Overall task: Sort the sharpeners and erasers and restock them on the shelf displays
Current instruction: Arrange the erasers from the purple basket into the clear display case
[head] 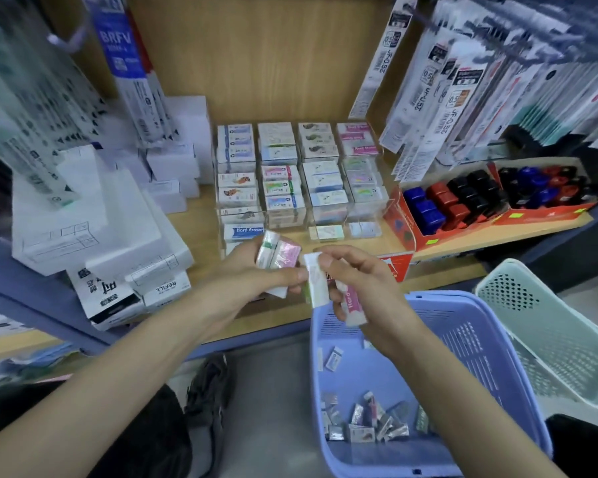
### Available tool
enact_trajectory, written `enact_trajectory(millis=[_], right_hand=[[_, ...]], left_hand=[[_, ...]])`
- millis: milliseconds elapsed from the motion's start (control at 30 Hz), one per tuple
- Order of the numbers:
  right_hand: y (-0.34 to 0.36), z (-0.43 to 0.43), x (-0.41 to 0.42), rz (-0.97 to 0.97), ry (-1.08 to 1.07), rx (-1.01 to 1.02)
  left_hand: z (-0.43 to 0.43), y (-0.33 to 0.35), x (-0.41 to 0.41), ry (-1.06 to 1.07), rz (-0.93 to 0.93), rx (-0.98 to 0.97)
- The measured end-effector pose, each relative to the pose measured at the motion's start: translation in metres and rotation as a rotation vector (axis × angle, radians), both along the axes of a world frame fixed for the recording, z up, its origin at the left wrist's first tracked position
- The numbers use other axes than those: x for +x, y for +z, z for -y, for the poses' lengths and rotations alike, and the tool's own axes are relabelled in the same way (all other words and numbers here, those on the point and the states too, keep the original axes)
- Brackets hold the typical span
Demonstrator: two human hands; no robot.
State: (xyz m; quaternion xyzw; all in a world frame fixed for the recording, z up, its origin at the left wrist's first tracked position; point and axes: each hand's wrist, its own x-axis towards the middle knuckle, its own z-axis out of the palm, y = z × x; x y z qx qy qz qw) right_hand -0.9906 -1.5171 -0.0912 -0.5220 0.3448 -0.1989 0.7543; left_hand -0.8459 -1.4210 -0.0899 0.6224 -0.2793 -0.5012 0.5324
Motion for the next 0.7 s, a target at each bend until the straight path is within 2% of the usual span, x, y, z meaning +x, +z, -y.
enact_trajectory(millis=[167, 300, 367, 433, 533, 700], right_hand=[[-0.001, 0.008, 0.011, -0.060, 0.039, -0.178], [-0.010, 0.006, 0.014, -0.236, 0.033, -0.589], [-0.016, 0.000, 0.010, -0.290, 0.058, -0.697], [-0.024, -0.004, 0.006, -0.324, 0.058, -0.819], [-0.033, 0.004, 0.001, -0.368, 0.007, -1.070], [-0.030, 0.053, -0.010, -0.522, -0.053, -1.089]], left_hand=[[0.005, 0.002, 0.002, 0.088, -0.027, 0.046], [0.007, -0.006, -0.001, 0.251, -0.073, 0.101], [0.010, -0.009, -0.004, 0.335, -0.158, 0.127], [0.012, -0.009, -0.009, 0.358, -0.243, 0.123], [0.016, -0.010, -0.015, 0.337, -0.229, 0.136], [0.022, -0.012, -0.008, 0.359, -0.199, 0.166]])
